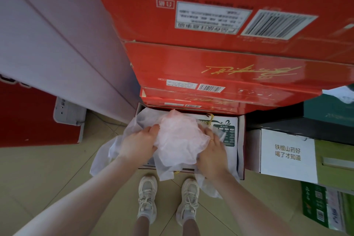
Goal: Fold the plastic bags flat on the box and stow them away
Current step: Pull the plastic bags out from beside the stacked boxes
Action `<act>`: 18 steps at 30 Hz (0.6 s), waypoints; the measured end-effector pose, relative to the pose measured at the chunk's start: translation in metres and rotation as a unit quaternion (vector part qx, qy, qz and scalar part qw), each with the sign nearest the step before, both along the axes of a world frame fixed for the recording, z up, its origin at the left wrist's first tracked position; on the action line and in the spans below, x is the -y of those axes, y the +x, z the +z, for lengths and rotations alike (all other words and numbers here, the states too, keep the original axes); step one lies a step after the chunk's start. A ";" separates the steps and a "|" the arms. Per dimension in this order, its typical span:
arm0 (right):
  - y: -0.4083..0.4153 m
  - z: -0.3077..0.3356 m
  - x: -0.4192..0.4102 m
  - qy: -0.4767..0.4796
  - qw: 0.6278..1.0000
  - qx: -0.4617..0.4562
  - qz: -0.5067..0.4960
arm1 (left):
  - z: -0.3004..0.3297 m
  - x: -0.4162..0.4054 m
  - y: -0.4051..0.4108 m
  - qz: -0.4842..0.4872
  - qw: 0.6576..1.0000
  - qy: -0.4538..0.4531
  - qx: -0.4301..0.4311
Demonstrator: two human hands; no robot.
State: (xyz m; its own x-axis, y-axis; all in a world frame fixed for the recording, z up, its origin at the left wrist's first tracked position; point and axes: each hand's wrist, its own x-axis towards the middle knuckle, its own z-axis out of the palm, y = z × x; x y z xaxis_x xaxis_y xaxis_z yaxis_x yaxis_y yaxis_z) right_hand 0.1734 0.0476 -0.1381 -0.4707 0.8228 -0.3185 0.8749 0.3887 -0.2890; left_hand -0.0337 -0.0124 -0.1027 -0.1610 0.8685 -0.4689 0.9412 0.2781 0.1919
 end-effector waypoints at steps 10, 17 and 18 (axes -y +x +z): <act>0.029 0.069 -0.017 -0.072 0.983 0.047 -0.162 | 0.058 0.029 -0.023 0.085 0.995 -0.058 0.004; 0.019 0.175 0.015 -0.019 0.966 -0.118 -0.229 | 0.153 0.035 -0.011 0.053 0.996 0.075 -0.002; 0.023 0.192 0.021 -0.015 0.959 -0.144 -0.242 | 0.165 0.035 -0.011 0.037 0.996 0.082 -0.009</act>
